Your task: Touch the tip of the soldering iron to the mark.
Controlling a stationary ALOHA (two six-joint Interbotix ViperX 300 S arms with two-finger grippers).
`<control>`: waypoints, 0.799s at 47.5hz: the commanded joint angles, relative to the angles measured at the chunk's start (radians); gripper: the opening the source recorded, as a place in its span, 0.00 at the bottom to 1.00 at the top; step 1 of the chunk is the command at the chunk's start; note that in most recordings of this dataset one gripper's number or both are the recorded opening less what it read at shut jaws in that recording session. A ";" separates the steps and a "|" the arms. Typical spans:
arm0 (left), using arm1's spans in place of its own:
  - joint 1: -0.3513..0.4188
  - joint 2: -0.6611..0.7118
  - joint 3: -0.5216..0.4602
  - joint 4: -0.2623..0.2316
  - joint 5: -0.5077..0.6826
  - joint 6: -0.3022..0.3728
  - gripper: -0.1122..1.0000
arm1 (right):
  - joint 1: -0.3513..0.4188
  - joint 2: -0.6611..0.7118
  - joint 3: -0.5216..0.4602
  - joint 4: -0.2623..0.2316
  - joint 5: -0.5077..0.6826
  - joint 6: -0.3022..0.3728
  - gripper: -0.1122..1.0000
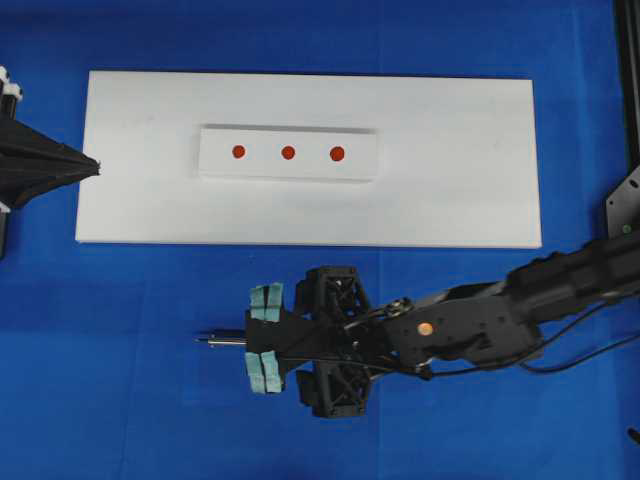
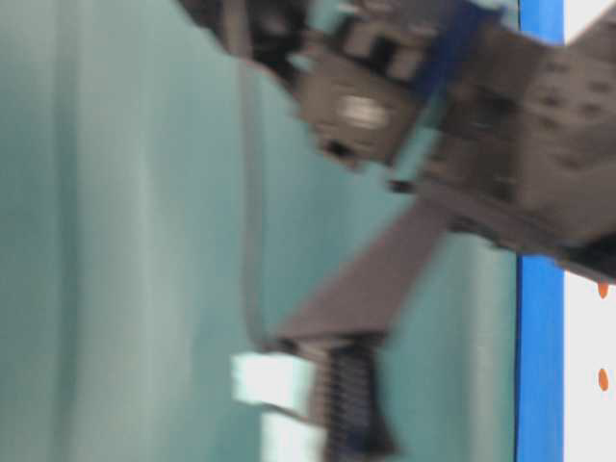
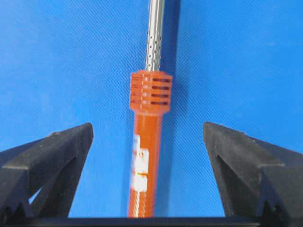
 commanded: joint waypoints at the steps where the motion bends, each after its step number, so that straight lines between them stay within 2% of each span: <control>1: -0.005 0.005 -0.015 0.002 -0.005 0.002 0.10 | 0.002 -0.091 -0.014 -0.009 0.051 0.000 0.89; 6: -0.005 0.005 -0.015 0.003 -0.005 0.000 0.10 | 0.002 -0.156 -0.028 -0.032 0.135 0.002 0.89; 17: -0.003 0.002 -0.017 0.002 -0.005 0.000 0.10 | 0.003 -0.244 -0.040 -0.038 0.252 0.000 0.89; 28: -0.003 -0.005 -0.017 0.002 -0.005 0.000 0.10 | -0.011 -0.247 -0.034 -0.060 0.265 -0.011 0.89; 32: -0.005 -0.006 -0.017 0.002 -0.003 0.000 0.10 | -0.037 -0.249 -0.035 -0.069 0.268 -0.025 0.88; 38: -0.003 -0.005 -0.017 0.002 -0.003 0.000 0.10 | -0.117 -0.252 -0.032 -0.074 0.270 -0.072 0.88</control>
